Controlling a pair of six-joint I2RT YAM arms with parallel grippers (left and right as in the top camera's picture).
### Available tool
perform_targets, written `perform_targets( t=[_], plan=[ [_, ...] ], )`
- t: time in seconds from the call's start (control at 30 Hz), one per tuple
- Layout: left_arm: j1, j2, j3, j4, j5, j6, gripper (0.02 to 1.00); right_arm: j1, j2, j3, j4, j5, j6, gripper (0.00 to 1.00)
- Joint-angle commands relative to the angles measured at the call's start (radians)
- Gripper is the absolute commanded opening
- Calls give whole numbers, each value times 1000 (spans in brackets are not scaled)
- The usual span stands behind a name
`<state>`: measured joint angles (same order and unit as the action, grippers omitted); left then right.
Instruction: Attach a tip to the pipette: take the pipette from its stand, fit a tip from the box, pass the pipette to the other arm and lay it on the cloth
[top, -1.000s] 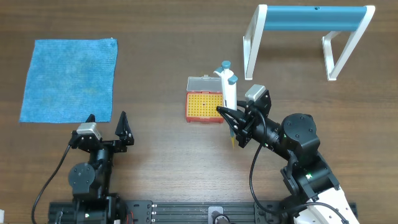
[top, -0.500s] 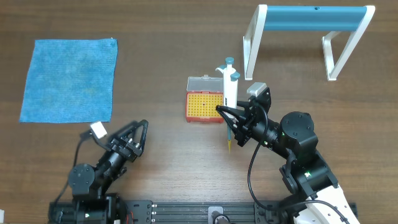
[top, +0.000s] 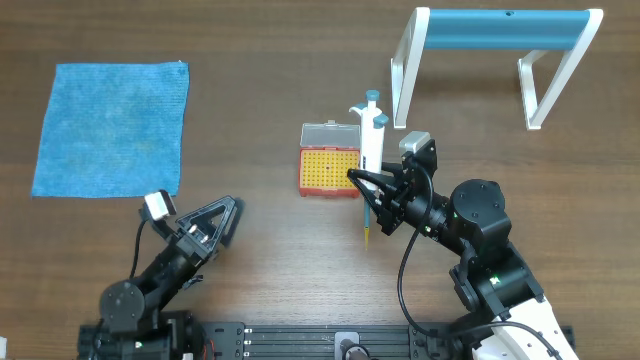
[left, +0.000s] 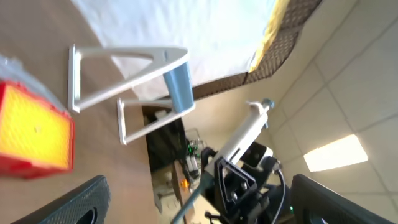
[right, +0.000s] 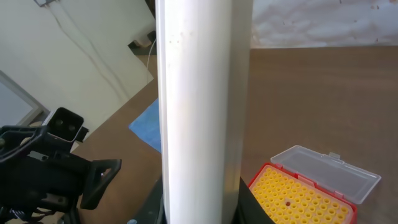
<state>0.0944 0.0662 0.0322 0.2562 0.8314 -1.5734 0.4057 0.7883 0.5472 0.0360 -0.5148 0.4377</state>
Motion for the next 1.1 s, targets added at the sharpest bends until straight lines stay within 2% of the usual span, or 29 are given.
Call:
perform_targets(
  t=[0.03, 0.23, 0.37, 0.5, 0.6, 0.7, 0.9, 1.1],
  plan=[
    [-5, 187, 164, 12, 164, 34, 928, -6, 0, 35, 10, 5, 19, 80],
    [-49, 508, 439, 14, 313, 233, 928, -6, 0, 35, 10, -3, 68, 80],
    [-174, 684, 581, 14, 297, 399, 932, -6, 0, 35, 11, -5, 125, 82],
    [-323, 888, 681, 14, 265, 534, 932, -6, 0, 35, 34, -99, 185, 77],
    [-400, 1044, 731, 26, 261, 562, 930, -6, 0, 35, 40, -138, 217, 77],
    [-452, 1176, 774, 129, 301, 558, 930, -6, 0, 35, 40, -179, 226, 80],
    [-464, 1299, 894, 235, 307, 555, 930, -6, 0, 35, 40, -253, 292, 80],
    [-480, 1308, 938, 271, 319, 561, 930, -6, 0, 35, 40, -257, 293, 80]
  ],
)
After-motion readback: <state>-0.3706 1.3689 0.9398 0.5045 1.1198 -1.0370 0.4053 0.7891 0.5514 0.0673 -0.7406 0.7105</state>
